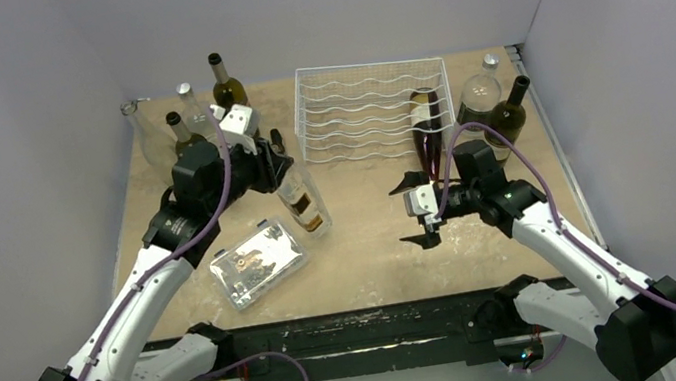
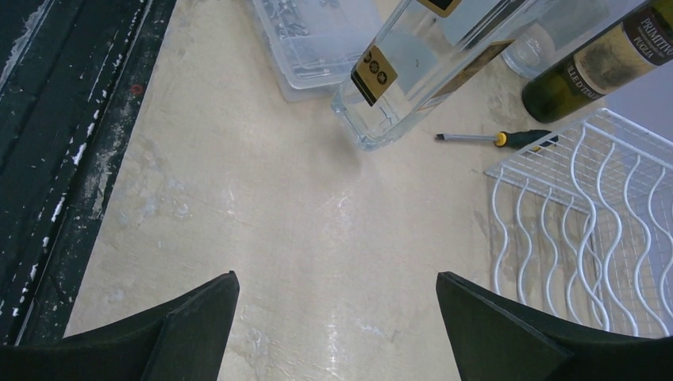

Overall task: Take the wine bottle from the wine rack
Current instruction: Place the wine bottle at the center of the board.

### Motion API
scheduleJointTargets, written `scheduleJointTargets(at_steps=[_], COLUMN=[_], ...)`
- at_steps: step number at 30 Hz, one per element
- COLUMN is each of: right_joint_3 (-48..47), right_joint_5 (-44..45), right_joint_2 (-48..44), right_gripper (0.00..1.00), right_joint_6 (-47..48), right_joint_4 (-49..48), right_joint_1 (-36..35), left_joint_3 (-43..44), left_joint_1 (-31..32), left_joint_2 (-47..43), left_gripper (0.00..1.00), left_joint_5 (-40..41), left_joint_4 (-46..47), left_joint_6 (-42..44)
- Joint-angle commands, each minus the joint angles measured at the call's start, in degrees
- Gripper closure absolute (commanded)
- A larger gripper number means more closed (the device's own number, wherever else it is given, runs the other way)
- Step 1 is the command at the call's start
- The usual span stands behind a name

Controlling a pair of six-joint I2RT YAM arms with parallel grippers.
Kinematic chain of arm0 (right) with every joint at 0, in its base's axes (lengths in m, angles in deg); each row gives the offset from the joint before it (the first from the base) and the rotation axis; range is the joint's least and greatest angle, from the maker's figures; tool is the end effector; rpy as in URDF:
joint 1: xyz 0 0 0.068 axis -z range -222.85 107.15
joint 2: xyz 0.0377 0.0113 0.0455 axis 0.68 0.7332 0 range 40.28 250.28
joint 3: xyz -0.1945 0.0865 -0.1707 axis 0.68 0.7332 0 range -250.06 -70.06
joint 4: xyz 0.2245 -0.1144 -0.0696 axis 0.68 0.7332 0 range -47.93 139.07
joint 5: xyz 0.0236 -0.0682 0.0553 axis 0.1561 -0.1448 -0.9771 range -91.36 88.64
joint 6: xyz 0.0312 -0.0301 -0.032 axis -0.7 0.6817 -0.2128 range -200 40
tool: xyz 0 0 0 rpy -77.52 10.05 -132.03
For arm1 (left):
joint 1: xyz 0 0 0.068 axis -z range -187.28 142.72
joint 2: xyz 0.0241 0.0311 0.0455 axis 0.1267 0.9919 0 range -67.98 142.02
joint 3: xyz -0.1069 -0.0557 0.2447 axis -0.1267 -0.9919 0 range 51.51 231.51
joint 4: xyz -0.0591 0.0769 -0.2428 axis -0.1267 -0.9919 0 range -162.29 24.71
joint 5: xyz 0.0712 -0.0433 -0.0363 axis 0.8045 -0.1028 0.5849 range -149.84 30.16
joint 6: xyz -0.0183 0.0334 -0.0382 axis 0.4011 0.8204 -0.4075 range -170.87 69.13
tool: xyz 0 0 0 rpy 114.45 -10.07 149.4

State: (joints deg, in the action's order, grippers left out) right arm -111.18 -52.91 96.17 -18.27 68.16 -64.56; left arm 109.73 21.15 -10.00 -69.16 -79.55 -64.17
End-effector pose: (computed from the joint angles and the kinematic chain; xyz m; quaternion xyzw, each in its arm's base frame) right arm 0.1725 0.0986 0.2648 -0.6801 0.4909 0.2434 0.4871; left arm 0.2000 -0.1149 0.3719 0.1530 0.7721 -0.2783 0.5504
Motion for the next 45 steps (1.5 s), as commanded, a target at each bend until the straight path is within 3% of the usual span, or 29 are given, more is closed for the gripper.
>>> scheduleJointTargets(at_steps=[1, 19, 28, 45], right_joint_3=[-0.4, -2.1, -2.4, -2.7], right_joint_5=[-0.1, -0.8, -0.9, -0.7], right_joint_2=[0.8, 3.6, 4.0, 5.0], right_gripper=[0.01, 0.01, 0.01, 0.01], right_joint_6=[1.3, 4.2, 4.8, 5.7], right_joint_4=[0.9, 4.8, 5.4, 6.5], right_joint_1=[0.2, 0.3, 0.3, 0.4], left_joint_3=[5.4, 7.8, 10.1, 16.9], left_joint_1=[-3.0, -12.0, -14.0, -15.2], left_joint_2=[0.0, 7.2, 12.1, 22.9], left_gripper=[1.00, 1.00, 1.00, 1.00], left_joint_5=[-2.9, -3.3, 4.7, 19.3], left_joint_4=[11.3, 17.3, 18.4, 22.5], left_joint_6=[-2.7, -1.7, 4.5, 7.2])
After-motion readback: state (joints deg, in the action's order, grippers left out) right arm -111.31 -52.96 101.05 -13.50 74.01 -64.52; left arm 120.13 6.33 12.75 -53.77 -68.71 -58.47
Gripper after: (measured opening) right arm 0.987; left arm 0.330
